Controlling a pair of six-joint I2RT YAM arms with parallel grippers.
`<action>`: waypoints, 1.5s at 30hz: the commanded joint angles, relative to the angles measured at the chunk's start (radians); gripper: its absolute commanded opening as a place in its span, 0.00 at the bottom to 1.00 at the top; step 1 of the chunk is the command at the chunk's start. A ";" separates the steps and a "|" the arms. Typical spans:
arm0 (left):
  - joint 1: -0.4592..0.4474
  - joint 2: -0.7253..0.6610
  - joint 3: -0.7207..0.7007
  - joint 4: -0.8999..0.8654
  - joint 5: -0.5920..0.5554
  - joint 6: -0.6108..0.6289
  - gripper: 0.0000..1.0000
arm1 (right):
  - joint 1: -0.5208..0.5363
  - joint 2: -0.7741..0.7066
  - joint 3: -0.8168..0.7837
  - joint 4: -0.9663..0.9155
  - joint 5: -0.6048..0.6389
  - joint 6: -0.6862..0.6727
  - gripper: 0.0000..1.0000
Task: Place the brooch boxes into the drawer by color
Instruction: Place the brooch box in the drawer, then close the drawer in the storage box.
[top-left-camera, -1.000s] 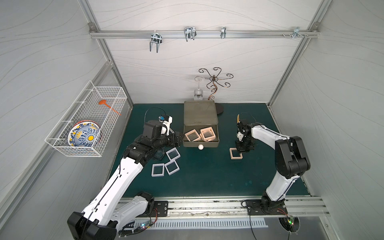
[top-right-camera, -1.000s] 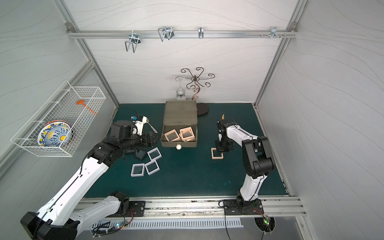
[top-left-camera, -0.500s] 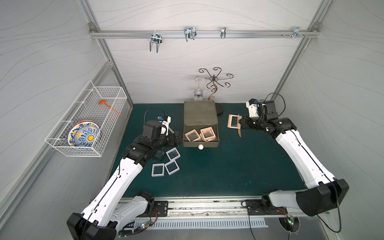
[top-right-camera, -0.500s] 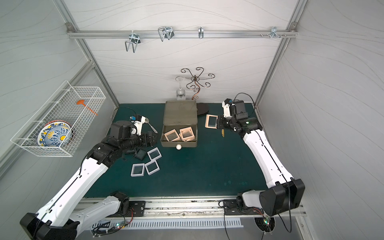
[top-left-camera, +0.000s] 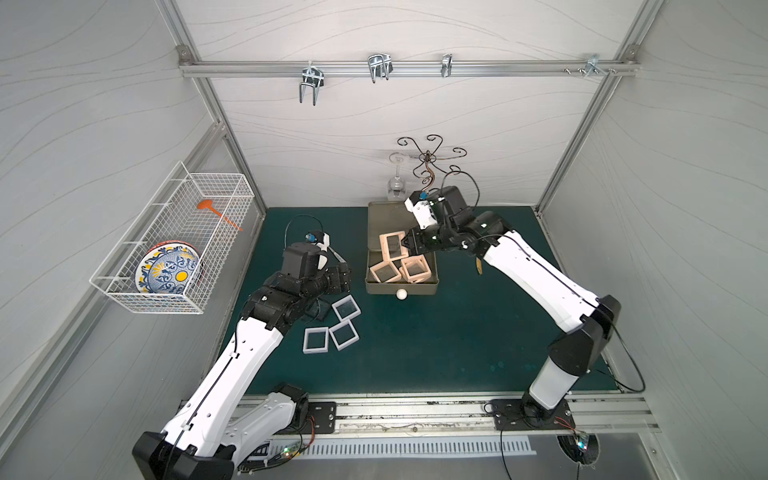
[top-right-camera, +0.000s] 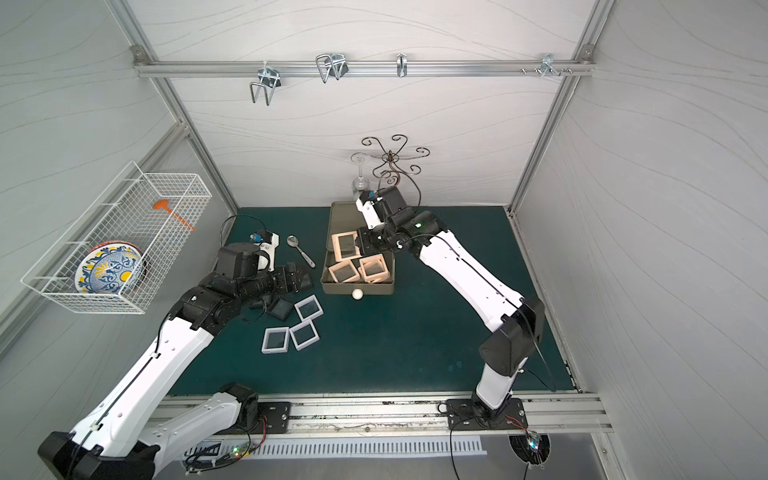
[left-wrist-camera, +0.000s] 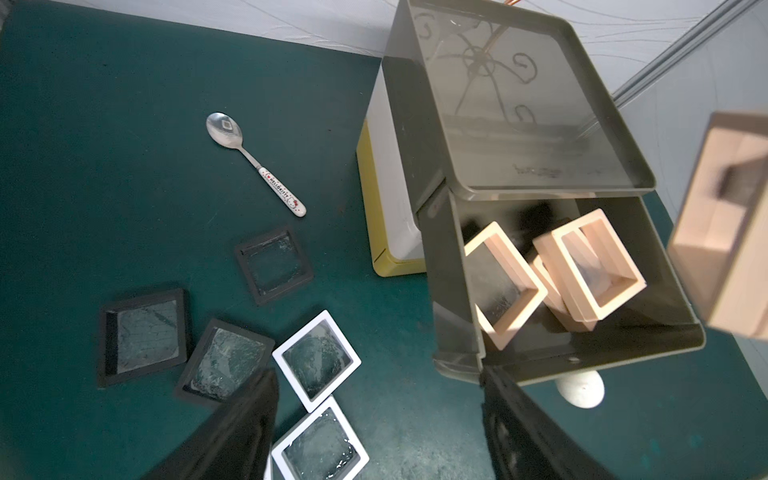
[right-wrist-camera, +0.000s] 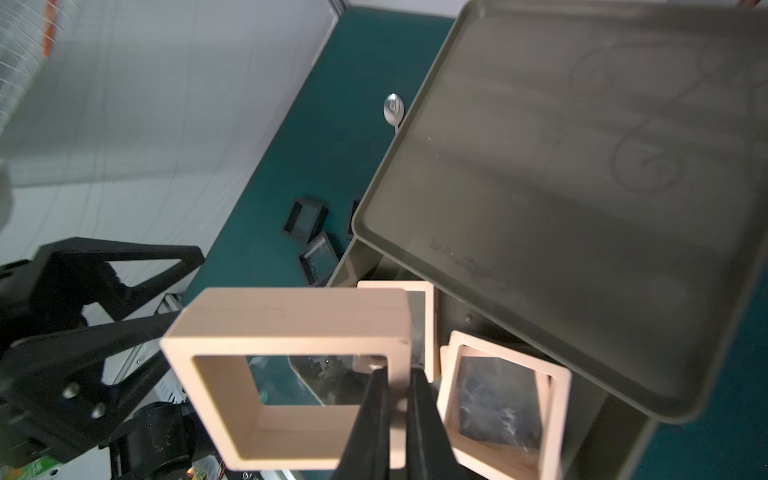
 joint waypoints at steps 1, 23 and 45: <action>0.010 -0.009 0.043 0.015 -0.019 -0.012 0.80 | 0.046 0.047 0.061 -0.084 0.054 0.018 0.00; 0.010 -0.018 0.035 0.034 0.031 -0.009 0.81 | 0.087 0.184 0.105 -0.155 0.133 0.047 0.10; 0.011 -0.025 0.030 0.047 0.054 -0.009 0.81 | 0.021 -0.450 -0.593 0.430 -0.086 0.008 0.29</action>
